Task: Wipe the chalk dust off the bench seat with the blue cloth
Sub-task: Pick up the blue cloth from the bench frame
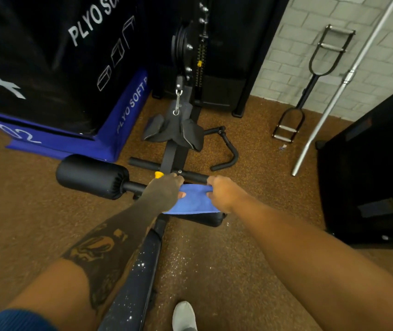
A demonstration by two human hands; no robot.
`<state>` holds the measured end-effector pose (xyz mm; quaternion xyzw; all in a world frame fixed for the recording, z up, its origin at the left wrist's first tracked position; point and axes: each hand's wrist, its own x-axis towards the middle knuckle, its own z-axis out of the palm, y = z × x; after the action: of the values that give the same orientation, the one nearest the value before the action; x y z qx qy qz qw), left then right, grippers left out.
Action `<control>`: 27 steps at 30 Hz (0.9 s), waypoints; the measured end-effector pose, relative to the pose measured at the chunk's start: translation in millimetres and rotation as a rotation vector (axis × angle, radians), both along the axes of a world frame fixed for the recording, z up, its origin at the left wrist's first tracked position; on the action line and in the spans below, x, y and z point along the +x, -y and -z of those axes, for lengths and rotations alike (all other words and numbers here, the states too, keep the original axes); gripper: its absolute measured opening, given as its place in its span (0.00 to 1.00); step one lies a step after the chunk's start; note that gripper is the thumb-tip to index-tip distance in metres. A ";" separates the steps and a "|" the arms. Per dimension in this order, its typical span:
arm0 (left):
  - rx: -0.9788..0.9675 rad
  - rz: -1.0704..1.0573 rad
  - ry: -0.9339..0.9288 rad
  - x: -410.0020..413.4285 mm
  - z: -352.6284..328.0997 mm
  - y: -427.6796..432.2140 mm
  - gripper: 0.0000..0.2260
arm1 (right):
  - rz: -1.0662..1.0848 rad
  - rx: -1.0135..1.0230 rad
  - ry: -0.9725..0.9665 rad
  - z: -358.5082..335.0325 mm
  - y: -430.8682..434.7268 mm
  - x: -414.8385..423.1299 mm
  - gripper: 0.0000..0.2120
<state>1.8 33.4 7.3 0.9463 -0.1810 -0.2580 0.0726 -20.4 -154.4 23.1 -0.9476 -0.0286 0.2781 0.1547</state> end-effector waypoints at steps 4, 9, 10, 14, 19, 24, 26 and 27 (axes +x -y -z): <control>-0.056 -0.141 -0.072 -10.5 -10.4 -22.8 0.16 | -0.006 0.050 0.019 -19.5 -16.1 5.5 0.06; -0.091 -0.331 -0.105 -38.9 -18.6 -50.7 0.17 | -0.115 0.118 0.046 -39.5 -44.0 12.3 0.04; -0.101 -0.376 -0.107 -45.4 -19.6 -55.6 0.17 | -0.140 0.130 0.046 -41.6 -50.7 13.4 0.05; -0.201 -0.611 -0.121 -80.9 -19.5 -73.3 0.19 | -0.241 0.201 0.014 -41.0 -78.6 16.5 0.06; -0.249 -0.950 -0.091 -138.7 -3.2 -82.8 0.21 | -0.477 0.246 -0.048 -28.5 -121.6 14.7 0.13; -0.320 -1.265 -0.059 -179.2 24.3 -78.2 0.12 | -0.680 0.221 -0.065 -3.4 -162.8 1.7 0.19; -0.361 -1.354 -0.066 -190.3 39.0 -73.2 0.10 | -0.753 0.188 -0.069 12.2 -175.7 -3.9 0.21; -0.382 -1.392 -0.064 -194.8 47.2 -70.1 0.09 | -0.785 0.174 -0.066 20.4 -182.2 -6.4 0.23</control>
<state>-193.0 103.5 -39.9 0.8050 0.4240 -0.1433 0.3893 -26.8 27.8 2.7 -0.8387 -0.4066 0.3429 0.1172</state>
